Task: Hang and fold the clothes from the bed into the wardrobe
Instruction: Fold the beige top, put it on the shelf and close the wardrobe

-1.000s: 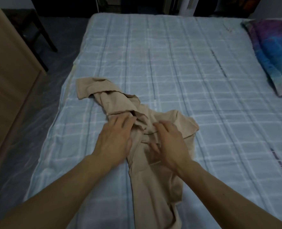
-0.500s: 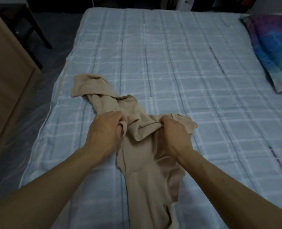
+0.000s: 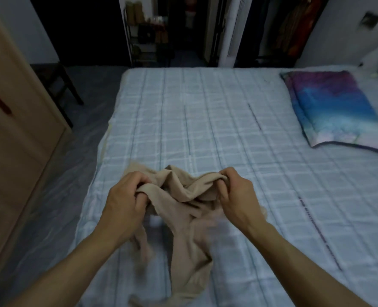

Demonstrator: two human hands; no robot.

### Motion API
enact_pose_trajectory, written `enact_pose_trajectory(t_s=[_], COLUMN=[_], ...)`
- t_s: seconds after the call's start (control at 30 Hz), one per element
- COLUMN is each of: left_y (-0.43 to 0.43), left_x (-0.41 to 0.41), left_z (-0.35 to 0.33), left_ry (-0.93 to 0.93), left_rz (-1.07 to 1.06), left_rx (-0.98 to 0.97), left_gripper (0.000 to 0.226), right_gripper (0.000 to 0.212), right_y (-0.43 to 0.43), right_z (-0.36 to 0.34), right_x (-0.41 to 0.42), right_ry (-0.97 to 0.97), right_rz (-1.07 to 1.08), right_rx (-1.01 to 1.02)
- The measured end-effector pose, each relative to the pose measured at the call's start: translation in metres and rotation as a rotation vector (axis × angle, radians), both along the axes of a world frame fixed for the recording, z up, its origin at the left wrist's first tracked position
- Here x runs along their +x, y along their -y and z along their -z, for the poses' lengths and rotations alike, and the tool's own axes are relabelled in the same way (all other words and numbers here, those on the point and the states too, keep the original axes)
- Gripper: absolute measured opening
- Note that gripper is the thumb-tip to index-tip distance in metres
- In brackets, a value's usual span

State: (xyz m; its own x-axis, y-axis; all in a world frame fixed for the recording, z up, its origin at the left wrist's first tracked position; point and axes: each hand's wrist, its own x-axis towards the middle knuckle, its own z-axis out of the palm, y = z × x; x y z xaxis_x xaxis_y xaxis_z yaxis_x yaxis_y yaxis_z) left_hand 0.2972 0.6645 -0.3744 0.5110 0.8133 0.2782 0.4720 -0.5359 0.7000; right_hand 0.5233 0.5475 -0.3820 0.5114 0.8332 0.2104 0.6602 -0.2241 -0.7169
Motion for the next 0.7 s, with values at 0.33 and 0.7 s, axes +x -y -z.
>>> enact_pose_trajectory(t_s=[0.33, 0.7], left_y=[0.099, 0.181], left_x=[-0.051, -0.070], left_z=[-0.139, -0.236], left_ry=[0.076, -0.071], left_rz=[0.090, 0.282], left_rx=[-0.099, -0.097], left_gripper=[0.025, 0.033], right_gripper=[0.012, 0.009], right_y=[0.118, 0.206], right_z=[-0.158, -0.313], right_x=[-0.054, -0.074], right_ry=[-0.018, 0.108], right_rz=[0.107, 0.099], right_rx=[0.175, 0.277])
